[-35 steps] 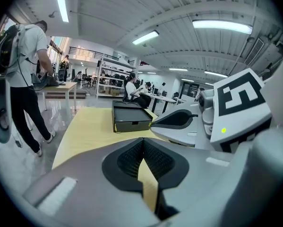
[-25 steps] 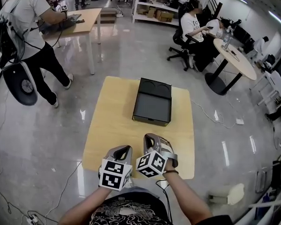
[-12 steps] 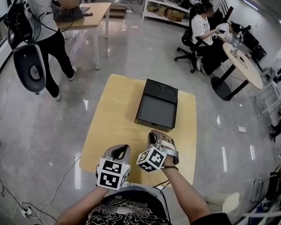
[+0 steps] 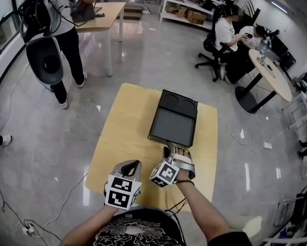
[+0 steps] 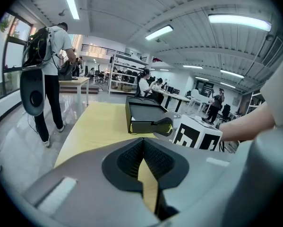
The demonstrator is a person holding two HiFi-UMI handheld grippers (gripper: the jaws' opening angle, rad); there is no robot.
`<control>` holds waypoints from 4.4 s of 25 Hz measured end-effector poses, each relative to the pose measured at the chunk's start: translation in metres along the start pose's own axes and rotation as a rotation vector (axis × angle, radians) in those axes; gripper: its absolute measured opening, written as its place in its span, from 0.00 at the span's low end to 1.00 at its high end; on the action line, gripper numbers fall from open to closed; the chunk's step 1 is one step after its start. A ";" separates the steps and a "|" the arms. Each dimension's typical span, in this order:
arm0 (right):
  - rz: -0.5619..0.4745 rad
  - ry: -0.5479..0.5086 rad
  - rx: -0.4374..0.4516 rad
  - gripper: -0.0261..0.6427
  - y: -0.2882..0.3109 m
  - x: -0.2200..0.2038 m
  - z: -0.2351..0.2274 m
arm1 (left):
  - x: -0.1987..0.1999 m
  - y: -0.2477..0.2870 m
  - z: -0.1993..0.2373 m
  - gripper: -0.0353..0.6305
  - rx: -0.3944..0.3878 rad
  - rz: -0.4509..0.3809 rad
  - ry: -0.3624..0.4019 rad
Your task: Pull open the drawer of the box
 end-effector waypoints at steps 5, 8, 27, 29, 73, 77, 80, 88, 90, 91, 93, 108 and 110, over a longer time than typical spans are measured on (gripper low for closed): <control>0.014 -0.067 -0.011 0.21 0.002 -0.001 0.013 | -0.005 -0.006 0.000 0.08 0.013 0.011 -0.013; 0.034 -0.121 -0.032 0.24 0.005 -0.001 0.017 | -0.007 -0.008 0.001 0.08 0.028 0.012 -0.023; 0.034 -0.041 0.076 0.19 -0.006 0.005 0.013 | -0.007 -0.007 -0.003 0.08 0.033 0.011 -0.043; 0.032 -0.027 0.112 0.16 -0.007 0.006 0.009 | -0.008 -0.007 -0.004 0.08 0.033 0.014 -0.045; 0.081 -0.040 0.413 0.08 0.006 -0.001 -0.017 | -0.010 0.003 -0.002 0.08 0.006 0.013 -0.038; 0.085 -0.041 0.414 0.08 0.006 -0.003 -0.017 | -0.008 0.007 -0.001 0.08 -0.002 0.006 -0.033; 0.089 -0.041 0.414 0.08 0.008 -0.003 -0.016 | -0.007 0.009 0.000 0.08 -0.006 0.004 -0.028; 0.093 -0.032 0.424 0.08 0.009 -0.005 -0.010 | -0.007 0.010 0.003 0.08 -0.012 0.006 -0.017; 0.094 -0.031 0.428 0.08 0.009 -0.004 -0.008 | -0.007 0.010 0.004 0.08 -0.014 0.009 -0.012; 0.094 -0.031 0.429 0.08 0.009 -0.004 -0.006 | -0.007 0.010 0.005 0.08 -0.016 0.009 -0.010; 0.096 -0.031 0.430 0.08 0.010 -0.004 -0.005 | -0.006 0.011 0.005 0.08 -0.020 0.008 -0.006; 0.093 -0.025 0.439 0.08 0.010 -0.003 0.001 | -0.004 0.014 0.010 0.08 -0.037 0.000 0.012; 0.094 -0.027 0.442 0.08 0.009 -0.003 0.002 | -0.004 0.014 0.011 0.08 -0.037 0.000 0.011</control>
Point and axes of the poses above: the fingertips, and each gripper's own axes: y forward along the fingers, z to its left, x out of its top, the point moved 9 cm from there along -y, backward along the fingers, and after that the axes turned 5 degrees about y, right-handed, at the moved point
